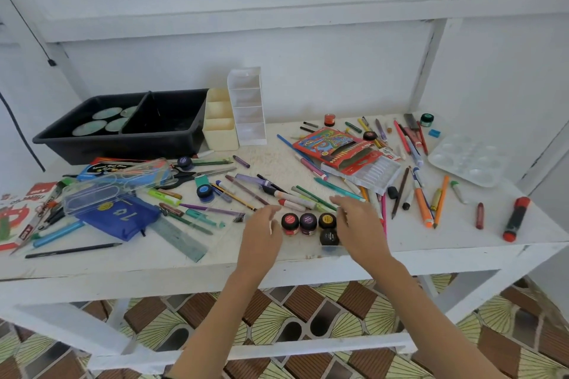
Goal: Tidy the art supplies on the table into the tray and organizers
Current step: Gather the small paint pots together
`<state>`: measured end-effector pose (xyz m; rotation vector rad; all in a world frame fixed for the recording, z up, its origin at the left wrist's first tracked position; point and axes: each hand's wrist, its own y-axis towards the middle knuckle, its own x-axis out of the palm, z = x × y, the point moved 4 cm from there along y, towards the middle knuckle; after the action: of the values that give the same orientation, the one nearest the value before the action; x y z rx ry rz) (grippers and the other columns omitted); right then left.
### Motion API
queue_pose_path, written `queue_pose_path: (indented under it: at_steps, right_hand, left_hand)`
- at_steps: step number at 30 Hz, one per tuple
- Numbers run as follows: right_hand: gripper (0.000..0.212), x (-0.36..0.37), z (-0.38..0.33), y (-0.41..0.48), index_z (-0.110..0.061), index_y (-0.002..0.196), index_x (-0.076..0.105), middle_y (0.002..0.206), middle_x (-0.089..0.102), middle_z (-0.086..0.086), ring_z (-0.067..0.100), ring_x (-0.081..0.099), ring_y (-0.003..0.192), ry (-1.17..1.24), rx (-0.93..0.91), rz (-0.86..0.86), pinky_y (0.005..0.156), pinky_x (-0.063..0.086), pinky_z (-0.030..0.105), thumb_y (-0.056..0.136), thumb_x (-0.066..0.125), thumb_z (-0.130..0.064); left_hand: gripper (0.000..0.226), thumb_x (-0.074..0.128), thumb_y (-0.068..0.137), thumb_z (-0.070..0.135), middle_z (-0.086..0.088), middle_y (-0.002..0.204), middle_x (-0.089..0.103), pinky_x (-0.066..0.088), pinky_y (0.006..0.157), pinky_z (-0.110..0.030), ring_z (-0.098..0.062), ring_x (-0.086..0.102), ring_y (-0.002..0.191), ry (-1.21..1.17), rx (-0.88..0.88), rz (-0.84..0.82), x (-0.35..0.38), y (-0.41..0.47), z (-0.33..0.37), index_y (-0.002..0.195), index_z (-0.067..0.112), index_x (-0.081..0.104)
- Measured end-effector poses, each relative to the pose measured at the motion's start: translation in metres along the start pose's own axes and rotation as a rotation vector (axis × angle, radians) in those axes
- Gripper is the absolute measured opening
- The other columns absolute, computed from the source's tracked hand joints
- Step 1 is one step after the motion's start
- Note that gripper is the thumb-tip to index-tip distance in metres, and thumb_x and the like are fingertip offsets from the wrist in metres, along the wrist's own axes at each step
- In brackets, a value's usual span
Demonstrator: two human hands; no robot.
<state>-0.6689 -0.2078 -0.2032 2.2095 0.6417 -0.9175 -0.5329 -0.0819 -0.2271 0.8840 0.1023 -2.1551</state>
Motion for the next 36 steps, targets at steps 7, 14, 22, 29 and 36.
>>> queue_pose_path:
  at_steps: [7,14,22,29,36]
  right_hand:
    - [0.066,0.052,0.000,-0.029,-0.011,0.145,0.033,0.150,0.035,0.005,0.023,0.024,0.142,-0.429,-0.156,-0.289,0.117,0.013,0.040,0.099,-0.002,-0.045]
    - [0.066,0.055,0.004,-0.032,-0.011,0.147,0.022,0.153,0.026,0.008,0.023,0.018,0.143,-0.466,-0.122,-0.306,0.114,0.013,0.042,0.098,0.003,-0.051]
    - [0.071,0.045,-0.033,-0.018,-0.013,0.142,0.038,0.150,0.035,0.004,0.021,0.023,0.142,-0.123,-0.105,-0.214,0.117,0.011,0.034,0.091,0.003,-0.048]
    - [0.033,0.080,-0.106,0.010,-0.009,0.128,0.054,0.131,0.054,0.006,0.021,0.043,0.126,0.134,-0.284,-0.274,0.103,0.032,0.034,0.099,0.041,-0.020]
    - [0.030,0.139,-0.157,0.061,-0.012,0.124,0.056,0.123,0.058,0.005,0.020,0.048,0.115,0.116,-0.316,-0.309,0.099,0.033,0.028,0.096,0.046,-0.017]
  left_hand:
    - [0.043,0.039,0.100,0.016,-0.010,0.151,0.027,0.034,0.101,-0.024,-0.023,0.045,0.129,0.124,0.069,-0.096,0.025,-0.021,0.009,0.142,0.011,0.036]
    - [0.052,0.029,0.102,0.019,-0.011,0.152,0.029,0.034,0.105,-0.033,-0.022,0.042,0.129,0.180,0.082,-0.211,0.030,-0.022,0.004,0.150,0.016,0.008]
    - [0.037,0.036,0.100,0.011,0.003,0.129,0.055,0.030,0.094,-0.006,-0.003,0.047,0.118,-0.079,-0.020,0.171,-0.009,-0.030,0.001,0.135,0.016,0.046]
    - [0.028,0.042,0.097,0.004,0.004,0.108,0.061,0.040,0.088,-0.009,-0.007,0.055,0.103,-0.179,-0.042,0.412,-0.061,-0.026,-0.018,0.118,0.014,0.057]
    - [0.033,0.047,0.093,-0.002,0.003,0.112,0.060,0.043,0.085,-0.009,-0.010,0.056,0.105,-0.184,-0.113,0.464,-0.114,0.008,-0.064,0.120,0.015,0.055]
